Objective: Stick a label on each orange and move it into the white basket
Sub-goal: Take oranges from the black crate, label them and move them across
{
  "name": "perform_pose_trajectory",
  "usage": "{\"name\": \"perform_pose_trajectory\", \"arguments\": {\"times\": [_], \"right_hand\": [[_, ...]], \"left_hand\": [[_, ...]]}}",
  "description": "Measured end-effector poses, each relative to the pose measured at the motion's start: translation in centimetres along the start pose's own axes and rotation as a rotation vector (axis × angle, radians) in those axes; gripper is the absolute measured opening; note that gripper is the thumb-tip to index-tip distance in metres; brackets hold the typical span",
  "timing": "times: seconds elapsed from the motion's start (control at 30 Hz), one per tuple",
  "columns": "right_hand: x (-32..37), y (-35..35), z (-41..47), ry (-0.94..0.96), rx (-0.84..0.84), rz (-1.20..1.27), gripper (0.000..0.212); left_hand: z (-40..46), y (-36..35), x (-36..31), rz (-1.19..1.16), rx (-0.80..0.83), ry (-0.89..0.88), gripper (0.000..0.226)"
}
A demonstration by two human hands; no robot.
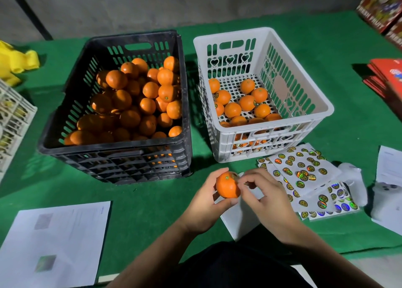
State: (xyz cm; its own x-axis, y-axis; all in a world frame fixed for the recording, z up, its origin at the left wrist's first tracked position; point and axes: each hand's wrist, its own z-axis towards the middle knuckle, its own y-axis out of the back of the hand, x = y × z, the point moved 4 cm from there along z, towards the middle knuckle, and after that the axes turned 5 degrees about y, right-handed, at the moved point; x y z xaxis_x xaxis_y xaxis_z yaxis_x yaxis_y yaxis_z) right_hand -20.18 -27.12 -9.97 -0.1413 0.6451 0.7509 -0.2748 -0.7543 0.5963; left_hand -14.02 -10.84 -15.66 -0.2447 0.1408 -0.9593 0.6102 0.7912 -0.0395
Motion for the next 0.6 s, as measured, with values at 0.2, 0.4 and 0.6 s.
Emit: {"name": "perform_pose_trajectory", "arguments": {"times": [0.2, 0.4, 0.6], "right_hand": [[1.3, 0.4, 0.2, 0.056, 0.030, -0.054, 0.026], [3.6, 0.7, 0.6, 0.187, 0.068, -0.110, 0.022], [4.1, 0.7, 0.7, 0.269, 0.117, -0.098, 0.024]], "left_hand": [[-1.0, -0.2, -1.6, -0.081, -0.009, 0.015, 0.072], [-1.2, -0.1, -2.8, -0.295, -0.027, 0.162, 0.047], [-1.1, 0.2, -3.3, -0.367, -0.133, 0.198, 0.060]]}}
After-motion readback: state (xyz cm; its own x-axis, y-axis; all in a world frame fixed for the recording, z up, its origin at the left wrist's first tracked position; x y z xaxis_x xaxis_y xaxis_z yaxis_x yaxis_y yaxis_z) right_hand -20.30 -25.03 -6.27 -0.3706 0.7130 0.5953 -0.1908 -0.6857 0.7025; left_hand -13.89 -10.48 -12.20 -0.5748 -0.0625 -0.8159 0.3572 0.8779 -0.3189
